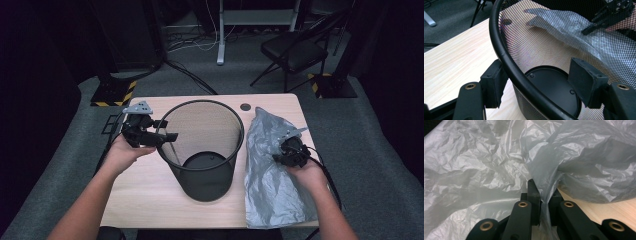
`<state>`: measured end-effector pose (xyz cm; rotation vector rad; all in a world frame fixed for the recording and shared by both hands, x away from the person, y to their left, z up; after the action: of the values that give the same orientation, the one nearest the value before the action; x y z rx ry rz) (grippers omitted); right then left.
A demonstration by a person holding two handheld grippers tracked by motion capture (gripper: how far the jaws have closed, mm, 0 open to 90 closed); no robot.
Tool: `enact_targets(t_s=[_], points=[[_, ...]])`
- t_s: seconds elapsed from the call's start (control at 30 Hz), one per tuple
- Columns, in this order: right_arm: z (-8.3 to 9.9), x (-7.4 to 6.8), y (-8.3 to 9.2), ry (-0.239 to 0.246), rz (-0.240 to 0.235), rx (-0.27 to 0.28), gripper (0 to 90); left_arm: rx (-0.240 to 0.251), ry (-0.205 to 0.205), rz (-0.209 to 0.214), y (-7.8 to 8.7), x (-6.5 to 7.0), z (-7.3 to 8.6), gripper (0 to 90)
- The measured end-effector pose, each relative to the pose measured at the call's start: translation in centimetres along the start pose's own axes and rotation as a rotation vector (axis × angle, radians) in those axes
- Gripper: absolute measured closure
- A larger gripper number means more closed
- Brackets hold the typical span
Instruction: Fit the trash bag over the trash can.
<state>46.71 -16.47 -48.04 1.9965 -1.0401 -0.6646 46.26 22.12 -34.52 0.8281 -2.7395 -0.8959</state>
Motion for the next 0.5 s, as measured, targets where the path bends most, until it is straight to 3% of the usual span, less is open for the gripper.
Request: enact_targets(t_s=[0.17,0.27,0.5], points=[[-0.6,-0.3,1.3,0.034,0.005,0.002,84.3,0.008,0.003,0.007,-0.3,0.6,-0.2,32.0],[-1.2,-0.8,3.1,0.055,-0.012,0.015,84.3,0.001,-0.006,0.003,-0.3,0.9,-0.2,30.4],[-2.2,-1.1,6.1,0.064,-0.044,0.057,84.2,-0.008,-0.017,0.014,-0.3,1.4,-0.3,29.9]])
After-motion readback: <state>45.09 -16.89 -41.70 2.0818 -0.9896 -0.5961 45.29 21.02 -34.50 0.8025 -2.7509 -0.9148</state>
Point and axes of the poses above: each handheld gripper's, and its own axes: y roughly backward along the jaws, z roughly out of its underside, x roughly to its right, the point moved 7 cm from there along -y, roughly forward along the jaws, and after that the axes turned 8 degrees about -y, right-handed, at the moved point
